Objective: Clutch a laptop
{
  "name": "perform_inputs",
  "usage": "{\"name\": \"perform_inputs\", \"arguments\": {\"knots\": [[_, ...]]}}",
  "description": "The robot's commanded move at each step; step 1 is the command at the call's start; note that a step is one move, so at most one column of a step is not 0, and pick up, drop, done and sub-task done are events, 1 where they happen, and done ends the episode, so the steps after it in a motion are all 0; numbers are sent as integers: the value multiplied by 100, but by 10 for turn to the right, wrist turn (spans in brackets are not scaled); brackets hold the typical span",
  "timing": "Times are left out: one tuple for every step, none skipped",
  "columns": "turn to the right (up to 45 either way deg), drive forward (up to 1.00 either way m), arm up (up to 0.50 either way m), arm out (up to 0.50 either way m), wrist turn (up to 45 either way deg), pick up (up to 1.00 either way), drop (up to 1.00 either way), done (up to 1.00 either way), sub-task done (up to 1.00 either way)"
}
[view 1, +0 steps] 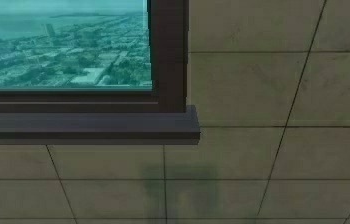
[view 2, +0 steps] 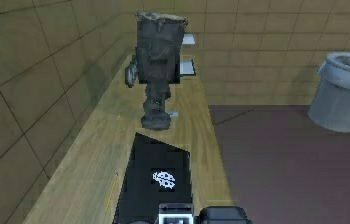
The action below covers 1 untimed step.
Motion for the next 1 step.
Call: {"name": "perform_inputs", "arguments": {"knots": [[0, 0, 0, 0, 450, 0, 0, 0, 0]]}}
